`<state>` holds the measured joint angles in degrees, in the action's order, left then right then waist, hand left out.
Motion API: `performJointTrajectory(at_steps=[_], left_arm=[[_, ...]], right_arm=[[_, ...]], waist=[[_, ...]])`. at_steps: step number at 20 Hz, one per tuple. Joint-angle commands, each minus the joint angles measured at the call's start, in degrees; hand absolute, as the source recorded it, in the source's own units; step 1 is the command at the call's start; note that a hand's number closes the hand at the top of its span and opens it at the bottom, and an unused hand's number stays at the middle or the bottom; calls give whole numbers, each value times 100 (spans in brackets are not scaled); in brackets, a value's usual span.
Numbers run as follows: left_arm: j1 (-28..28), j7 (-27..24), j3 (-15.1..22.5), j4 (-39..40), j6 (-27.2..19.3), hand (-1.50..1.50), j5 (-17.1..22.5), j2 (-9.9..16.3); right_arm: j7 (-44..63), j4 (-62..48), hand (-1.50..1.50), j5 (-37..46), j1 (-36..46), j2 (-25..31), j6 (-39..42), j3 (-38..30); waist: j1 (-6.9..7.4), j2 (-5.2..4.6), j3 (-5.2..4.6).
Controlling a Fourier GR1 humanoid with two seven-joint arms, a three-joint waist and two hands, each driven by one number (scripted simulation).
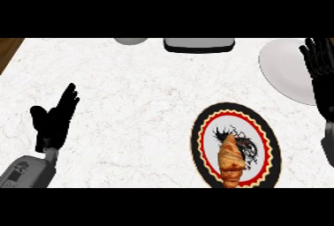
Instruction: Pick the croissant from the plate and place it in the plate
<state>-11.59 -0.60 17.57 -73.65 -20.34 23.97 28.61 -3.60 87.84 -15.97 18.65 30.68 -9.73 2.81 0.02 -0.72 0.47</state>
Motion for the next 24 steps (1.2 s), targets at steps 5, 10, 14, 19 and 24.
performJointTrajectory(at_steps=[5,10,14,19,24], left_arm=[[578,406,184,58,175,0,176,-411],[775,402,360,-8,183,0,283,-762],[1107,467,516,-478,226,0,189,-767],[931,655,368,-550,374,0,179,-715],[922,584,336,-342,325,0,137,-811]], right_arm=[[1849,519,150,910,806,932,21,415],[2295,637,-150,2878,160,1665,-1146,557],[2418,1830,-150,3294,-875,1031,-1765,894],[3401,2889,-150,3772,-1047,1459,-1144,991],[4509,3260,-150,3453,-1044,2258,394,1449]], waist=[[18,107,-69],[-241,157,-75],[-137,138,-49],[-76,101,-55],[-89,92,-78]])
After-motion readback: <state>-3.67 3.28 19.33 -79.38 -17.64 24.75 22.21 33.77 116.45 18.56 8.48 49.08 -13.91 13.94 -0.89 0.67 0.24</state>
